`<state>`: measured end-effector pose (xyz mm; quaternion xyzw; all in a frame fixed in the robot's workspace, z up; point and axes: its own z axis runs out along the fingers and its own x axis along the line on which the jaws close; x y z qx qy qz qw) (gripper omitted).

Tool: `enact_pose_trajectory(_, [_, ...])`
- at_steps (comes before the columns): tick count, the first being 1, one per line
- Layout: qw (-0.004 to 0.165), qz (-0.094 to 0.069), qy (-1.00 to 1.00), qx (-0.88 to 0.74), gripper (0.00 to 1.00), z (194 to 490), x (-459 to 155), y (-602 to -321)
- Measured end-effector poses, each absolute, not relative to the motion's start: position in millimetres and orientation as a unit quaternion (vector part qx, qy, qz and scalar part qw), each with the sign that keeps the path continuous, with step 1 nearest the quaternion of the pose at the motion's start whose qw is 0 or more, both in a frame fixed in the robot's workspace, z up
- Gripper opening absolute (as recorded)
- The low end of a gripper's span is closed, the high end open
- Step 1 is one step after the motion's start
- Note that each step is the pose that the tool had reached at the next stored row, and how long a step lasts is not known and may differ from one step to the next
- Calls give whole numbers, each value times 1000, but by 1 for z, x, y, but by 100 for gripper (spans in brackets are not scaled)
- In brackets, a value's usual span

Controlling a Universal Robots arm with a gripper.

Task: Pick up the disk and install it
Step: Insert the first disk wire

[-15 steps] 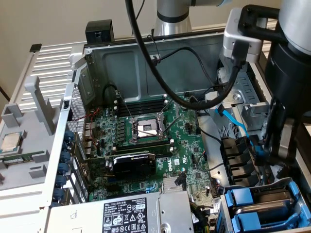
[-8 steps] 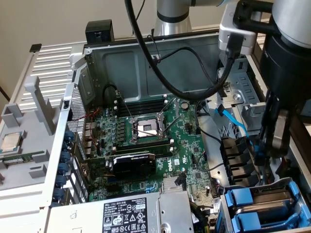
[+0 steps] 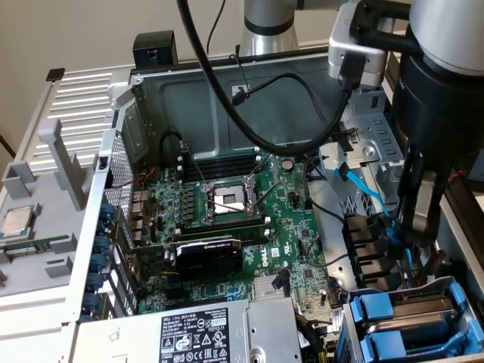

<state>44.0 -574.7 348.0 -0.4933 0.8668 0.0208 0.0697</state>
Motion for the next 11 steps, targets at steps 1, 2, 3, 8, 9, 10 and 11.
enact_pose_trajectory(1, [69, 19, 867, -493, 35, 348, 44, -575])
enact_pose_trajectory(2, [68, 17, 867, -493, 35, 349, 43, -575])
enact_pose_trajectory(3, [66, 15, 867, -494, 35, 350, 43, -574])
enact_pose_trajectory(8, [61, 4, 867, -494, 35, 357, 42, -573])
enact_pose_trajectory(9, [59, 1, 867, -495, 35, 357, 42, -572])
enact_pose_trajectory(10, [57, -3, 867, -495, 35, 358, 42, -572])
enact_pose_trajectory(11, [55, -8, 867, -495, 35, 358, 42, -572])
